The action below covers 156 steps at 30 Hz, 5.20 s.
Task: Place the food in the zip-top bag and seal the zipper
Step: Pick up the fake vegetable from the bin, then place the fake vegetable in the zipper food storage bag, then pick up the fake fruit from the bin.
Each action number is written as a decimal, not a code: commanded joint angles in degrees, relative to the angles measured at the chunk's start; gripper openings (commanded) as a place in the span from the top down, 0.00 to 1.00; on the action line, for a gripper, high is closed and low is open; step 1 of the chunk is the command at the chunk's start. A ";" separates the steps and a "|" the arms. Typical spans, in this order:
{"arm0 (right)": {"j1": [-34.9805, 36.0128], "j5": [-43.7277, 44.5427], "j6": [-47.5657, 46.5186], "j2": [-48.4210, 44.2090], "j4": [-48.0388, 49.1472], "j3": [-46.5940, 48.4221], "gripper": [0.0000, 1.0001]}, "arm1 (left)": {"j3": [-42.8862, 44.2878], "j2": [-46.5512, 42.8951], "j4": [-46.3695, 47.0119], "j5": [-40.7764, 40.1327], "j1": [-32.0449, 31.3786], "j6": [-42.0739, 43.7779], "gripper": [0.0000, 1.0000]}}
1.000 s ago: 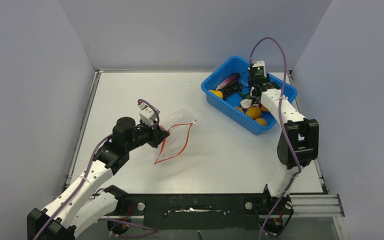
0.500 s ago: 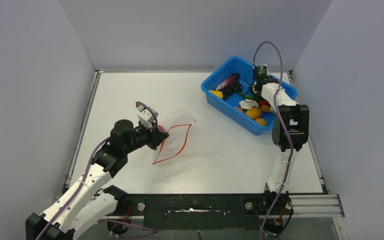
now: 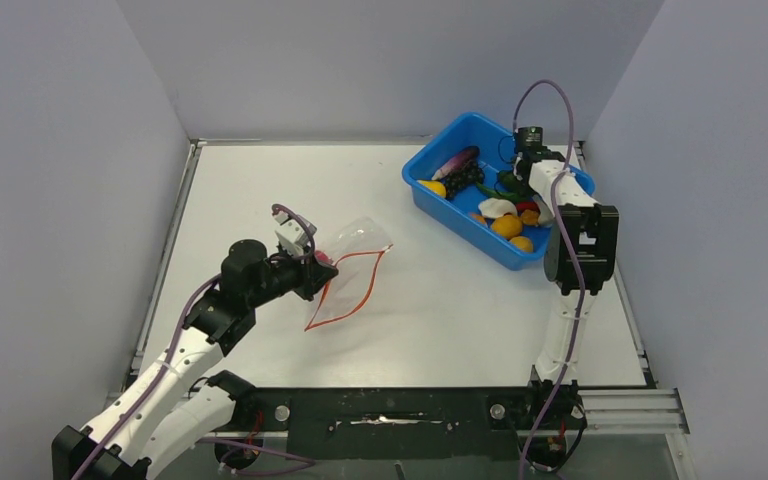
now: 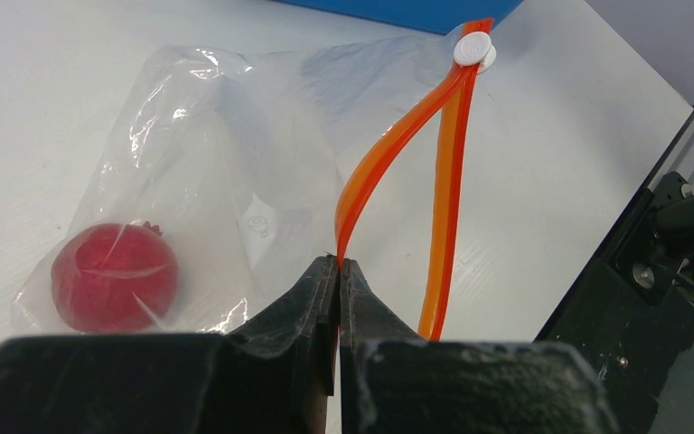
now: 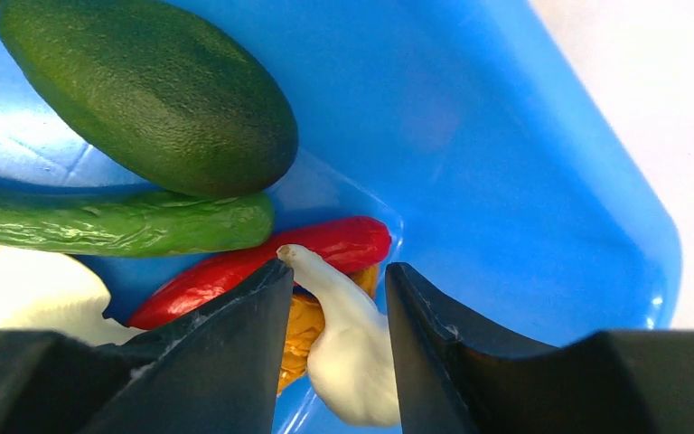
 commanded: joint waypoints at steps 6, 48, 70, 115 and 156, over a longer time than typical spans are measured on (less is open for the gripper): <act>-0.16 -0.71 1.10 2.58 -0.66 3.35 0.57 | -0.03 -1.74 2.95 0.29 0.43 -0.12 1.00; 6.76 5.67 7.82 -14.39 -7.52 -1.92 1.00 | -0.33 -1.43 3.44 0.31 1.57 -0.65 1.00; 25.19 -5.28 18.16 -52.41 5.33 -22.05 1.00 | 6.14 3.40 5.67 1.27 1.79 -12.60 1.00; 48.93 -18.26 32.69 -53.52 45.50 -48.43 0.89 | 8.67 8.71 16.59 9.65 1.84 -35.22 1.00; 21.45 -9.24 18.48 -46.97 5.01 -27.15 0.38 | 5.38 5.30 5.50 3.60 1.93 -3.64 1.00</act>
